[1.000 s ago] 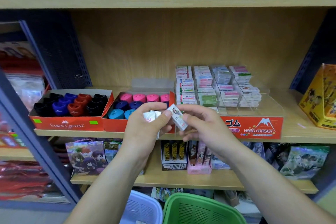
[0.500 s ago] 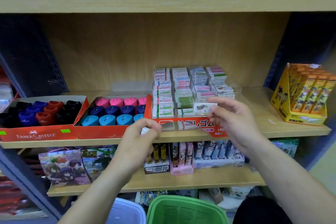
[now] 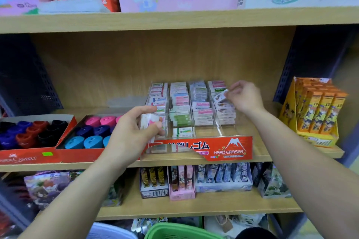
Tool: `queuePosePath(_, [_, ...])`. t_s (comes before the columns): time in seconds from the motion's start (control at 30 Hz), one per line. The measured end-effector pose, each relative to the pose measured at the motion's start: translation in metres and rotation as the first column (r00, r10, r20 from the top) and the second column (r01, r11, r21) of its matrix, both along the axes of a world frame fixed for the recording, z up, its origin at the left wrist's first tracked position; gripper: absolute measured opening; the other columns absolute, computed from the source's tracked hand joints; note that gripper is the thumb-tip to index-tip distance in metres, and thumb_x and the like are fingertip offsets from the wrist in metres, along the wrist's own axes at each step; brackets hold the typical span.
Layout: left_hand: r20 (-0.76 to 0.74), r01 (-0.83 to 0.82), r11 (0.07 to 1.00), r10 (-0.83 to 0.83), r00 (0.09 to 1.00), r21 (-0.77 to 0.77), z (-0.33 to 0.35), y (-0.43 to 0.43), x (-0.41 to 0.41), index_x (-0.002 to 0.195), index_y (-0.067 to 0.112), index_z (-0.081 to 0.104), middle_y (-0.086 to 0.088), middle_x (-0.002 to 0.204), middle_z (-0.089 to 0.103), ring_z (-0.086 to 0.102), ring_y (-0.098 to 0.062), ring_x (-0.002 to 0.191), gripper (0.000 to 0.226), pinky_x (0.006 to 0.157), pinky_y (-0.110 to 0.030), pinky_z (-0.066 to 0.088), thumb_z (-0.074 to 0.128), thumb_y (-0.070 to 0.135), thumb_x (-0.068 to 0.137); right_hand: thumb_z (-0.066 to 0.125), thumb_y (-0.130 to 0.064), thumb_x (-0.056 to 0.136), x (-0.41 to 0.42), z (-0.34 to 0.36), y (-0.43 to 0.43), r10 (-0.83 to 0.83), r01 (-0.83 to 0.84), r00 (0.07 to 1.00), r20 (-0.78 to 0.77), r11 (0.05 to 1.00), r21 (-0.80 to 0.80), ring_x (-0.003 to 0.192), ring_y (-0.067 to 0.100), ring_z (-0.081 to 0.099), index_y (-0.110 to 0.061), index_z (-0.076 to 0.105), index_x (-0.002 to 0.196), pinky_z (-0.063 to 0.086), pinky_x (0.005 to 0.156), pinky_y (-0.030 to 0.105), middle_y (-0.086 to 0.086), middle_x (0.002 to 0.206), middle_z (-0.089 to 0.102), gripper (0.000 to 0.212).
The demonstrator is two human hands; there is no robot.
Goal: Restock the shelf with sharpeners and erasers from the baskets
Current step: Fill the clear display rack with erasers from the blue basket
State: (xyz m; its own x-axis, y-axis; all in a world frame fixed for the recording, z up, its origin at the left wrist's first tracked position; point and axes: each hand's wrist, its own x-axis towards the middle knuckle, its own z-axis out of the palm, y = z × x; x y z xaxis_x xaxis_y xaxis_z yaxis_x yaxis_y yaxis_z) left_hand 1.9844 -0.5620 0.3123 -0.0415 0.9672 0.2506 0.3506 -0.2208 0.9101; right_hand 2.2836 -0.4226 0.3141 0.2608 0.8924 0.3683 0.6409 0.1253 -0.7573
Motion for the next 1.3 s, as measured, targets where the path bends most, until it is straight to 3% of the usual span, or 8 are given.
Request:
queuePosePath(0.13, [0.06, -0.013, 1.0, 0.013, 0.998, 0.01, 0.003, 0.009, 0.01, 0.125, 0.03, 0.062, 0.006, 0.096, 0.079, 0.07, -0.017, 0.11, 0.037, 0.103, -0.047, 0.052, 0.076, 0.027, 0.09, 0.075, -0.032, 0.087, 0.001, -0.007, 0.006, -0.015, 0.014, 0.98, 0.197, 1.0, 0.011, 0.093, 0.022, 0.071, -0.023, 0.073, 0.094, 0.056, 0.08, 0.033, -0.002, 0.09, 0.074, 0.011])
queuePosePath(0.27, [0.171, -0.002, 1.0, 0.002, 0.985, -0.001, 0.008, 0.013, 0.025, 0.122, 0.022, 0.064, 0.001, 0.087, 0.079, 0.076, -0.013, 0.089, 0.031, 0.081, -0.03, 0.057, 0.072, 0.019, 0.093, 0.073, -0.029, 0.088, -0.001, -0.007, 0.004, -0.069, 0.059, 0.939, 0.337, 0.997, 0.04, 0.125, 0.033, 0.056, -0.018, 0.076, 0.101, 0.046, 0.094, 0.033, 0.018, 0.127, 0.062, 0.017])
queuePosePath(0.37, [0.264, 0.012, 0.999, -0.003, 0.965, -0.036, 0.01, 0.015, 0.033, 0.117, 0.019, 0.066, -0.004, 0.095, 0.079, 0.077, -0.02, 0.083, 0.027, 0.061, -0.026, 0.059, 0.074, 0.018, 0.091, 0.07, -0.027, 0.09, 0.0, -0.008, 0.001, -0.041, 0.045, 0.937, 0.346, 0.999, -0.003, 0.126, 0.034, 0.054, -0.02, 0.077, 0.1, 0.045, 0.091, 0.033, 0.015, 0.122, 0.065, 0.014])
queuePosePath(0.5, [0.327, 0.03, 0.998, -0.008, 0.945, -0.061, 0.013, 0.014, 0.037, 0.113, 0.016, 0.066, -0.012, 0.1, 0.076, 0.075, -0.024, 0.079, 0.026, 0.06, -0.034, 0.062, 0.076, 0.016, 0.089, 0.065, -0.03, 0.094, -0.015, -0.001, -0.025, 0.01, -0.038, 0.921, 0.388, 0.997, 0.064, 0.122, 0.025, 0.057, -0.025, 0.076, 0.102, 0.045, 0.084, 0.034, 0.002, 0.111, 0.066, 0.015])
queuePosePath(0.63, [0.325, 0.066, 0.996, -0.044, 0.945, -0.057, 0.012, 0.013, 0.039, 0.114, 0.016, 0.066, -0.013, 0.099, 0.075, 0.073, -0.021, 0.076, 0.029, 0.06, -0.029, 0.059, 0.076, 0.01, 0.087, 0.066, -0.026, 0.095, -0.053, 0.006, -0.066, 0.318, -0.335, 0.939, 0.127, 0.931, 0.147, 0.078, -0.003, 0.058, -0.028, 0.077, 0.101, 0.042, 0.075, 0.024, -0.016, 0.097, 0.069, 0.012])
queuePosePath(0.8, [0.299, 0.1, 0.993, -0.08, 0.951, -0.054, 0.013, 0.005, 0.039, 0.113, 0.018, 0.063, -0.013, 0.092, 0.077, 0.076, -0.024, 0.077, 0.04, 0.061, -0.033, 0.062, 0.08, 0.003, 0.081, 0.069, -0.018, 0.094, -0.084, 0.013, -0.097, 0.602, -0.612, 0.74, -0.301, 0.788, 0.071, 0.064, 0.0, 0.06, -0.013, 0.077, 0.102, 0.045, 0.058, 0.013, -0.006, 0.081, 0.072, 0.012])
queuePosePath(1.1, [0.279, 0.09, 0.995, -0.076, 0.957, -0.038, 0.009, -0.005, 0.023, 0.12, 0.022, 0.065, -0.002, 0.099, 0.078, 0.075, -0.024, 0.084, 0.031, 0.075, -0.036, 0.062, 0.073, 0.013, 0.091, 0.065, -0.013, 0.097, -0.088, 0.015, -0.102, 0.563, -0.689, 0.617, -0.549, 0.724, -0.032, 0.076, 0.021, 0.072, -0.011, 0.068, 0.095, 0.053, 0.062, 0.029, 0.004, 0.096, 0.075, 0.004])
queuePosePath(1.3, [0.164, 0.014, 0.999, -0.009, 0.986, -0.031, 0.006, -0.008, 0.021, 0.115, 0.023, 0.064, 0.0, 0.101, 0.075, 0.074, -0.015, 0.08, 0.024, 0.062, -0.023, 0.059, 0.072, 0.015, 0.093, 0.061, -0.016, 0.1, -0.104, 0.0, -0.114, 0.488, -0.614, 0.609, -0.625, 0.789, 0.017, 0.082, 0.028, 0.076, -0.012, 0.064, 0.101, 0.059, 0.061, 0.031, 0.006, 0.104, 0.076, 0.006])
